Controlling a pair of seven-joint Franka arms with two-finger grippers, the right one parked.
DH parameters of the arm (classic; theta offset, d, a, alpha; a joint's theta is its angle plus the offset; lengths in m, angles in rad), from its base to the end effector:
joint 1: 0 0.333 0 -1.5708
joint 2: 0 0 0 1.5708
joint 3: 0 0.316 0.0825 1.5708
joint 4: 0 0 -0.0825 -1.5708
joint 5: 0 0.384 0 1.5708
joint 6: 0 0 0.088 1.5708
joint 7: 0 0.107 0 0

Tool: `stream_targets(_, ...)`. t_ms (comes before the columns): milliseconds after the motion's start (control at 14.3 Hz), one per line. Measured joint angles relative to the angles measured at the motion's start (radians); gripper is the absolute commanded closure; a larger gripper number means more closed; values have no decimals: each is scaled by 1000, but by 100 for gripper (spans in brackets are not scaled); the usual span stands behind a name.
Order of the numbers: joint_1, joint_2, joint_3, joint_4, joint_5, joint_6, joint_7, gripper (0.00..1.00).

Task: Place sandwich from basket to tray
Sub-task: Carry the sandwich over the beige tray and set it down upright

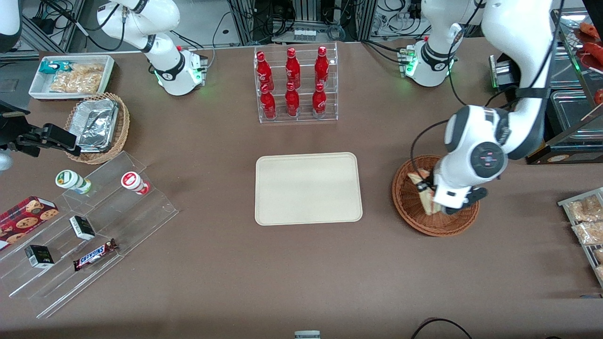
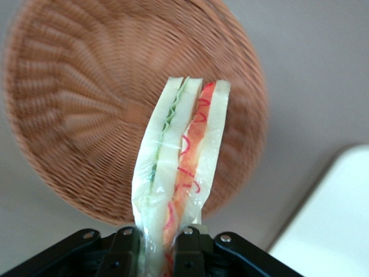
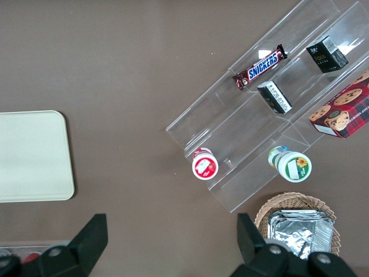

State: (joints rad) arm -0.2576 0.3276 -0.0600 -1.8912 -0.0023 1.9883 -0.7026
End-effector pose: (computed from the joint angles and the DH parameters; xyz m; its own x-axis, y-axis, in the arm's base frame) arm 0.5676 -0.1851 0.3157 0.9048 0.3823 -0.1876 0.3627 -0.9226 -0.1312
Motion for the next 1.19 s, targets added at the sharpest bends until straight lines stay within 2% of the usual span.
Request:
stream_targets(210, -127, 81, -4, 71, 0, 0, 34, 96)
stream_targets(559, -245, 198, -36, 206, -2, 6, 61, 99)
stream_targets(769, -312, 264, -69, 286, -2, 8, 7, 100)
stream_targets(1189, -431, 394, -71, 438, -2, 11, -170, 100)
